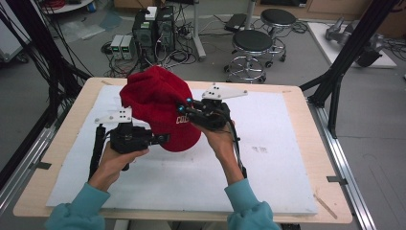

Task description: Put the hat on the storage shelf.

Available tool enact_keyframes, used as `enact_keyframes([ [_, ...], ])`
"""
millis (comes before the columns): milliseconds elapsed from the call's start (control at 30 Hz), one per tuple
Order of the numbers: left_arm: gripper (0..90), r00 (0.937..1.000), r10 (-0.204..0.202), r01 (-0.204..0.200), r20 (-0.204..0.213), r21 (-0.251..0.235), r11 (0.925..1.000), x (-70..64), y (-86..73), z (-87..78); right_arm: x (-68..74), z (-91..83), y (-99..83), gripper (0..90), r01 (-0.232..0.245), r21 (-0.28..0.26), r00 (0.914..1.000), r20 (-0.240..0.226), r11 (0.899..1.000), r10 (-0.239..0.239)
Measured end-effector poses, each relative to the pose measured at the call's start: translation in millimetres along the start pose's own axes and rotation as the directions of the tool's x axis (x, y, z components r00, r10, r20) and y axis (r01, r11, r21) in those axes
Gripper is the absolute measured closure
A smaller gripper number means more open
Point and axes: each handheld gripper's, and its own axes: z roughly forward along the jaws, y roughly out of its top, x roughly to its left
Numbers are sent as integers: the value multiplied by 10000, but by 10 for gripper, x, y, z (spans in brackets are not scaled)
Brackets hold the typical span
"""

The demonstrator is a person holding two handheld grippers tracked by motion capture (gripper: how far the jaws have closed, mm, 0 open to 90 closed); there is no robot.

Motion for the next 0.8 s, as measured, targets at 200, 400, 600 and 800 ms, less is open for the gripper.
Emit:
enact_keyframes([
  [200, 847, 10000, 29, -28, -31, 99, 9999, -5, 3, -13, -1, 9, -7, 815, 103, 63, 9999, -129, 9999, -102],
  [400, 848, 9992, 287, -278, -268, 322, 9991, -19, -1, -15, 18, 6, 1, 576, 366, -88, 9993, 55, 9993, -366],
  [600, 848, 9973, 449, -433, -581, 275, 9987, -16, 9, -44, 12, -39, 0, 144, 321, -16, 9956, 877, 9995, -318],
  [800, 848, 9896, 676, -655, -1271, 200, 9976, 19, 36, -139, -58, -197, -82, 17, 292, 413, 9900, 1366, 9987, -346],
])
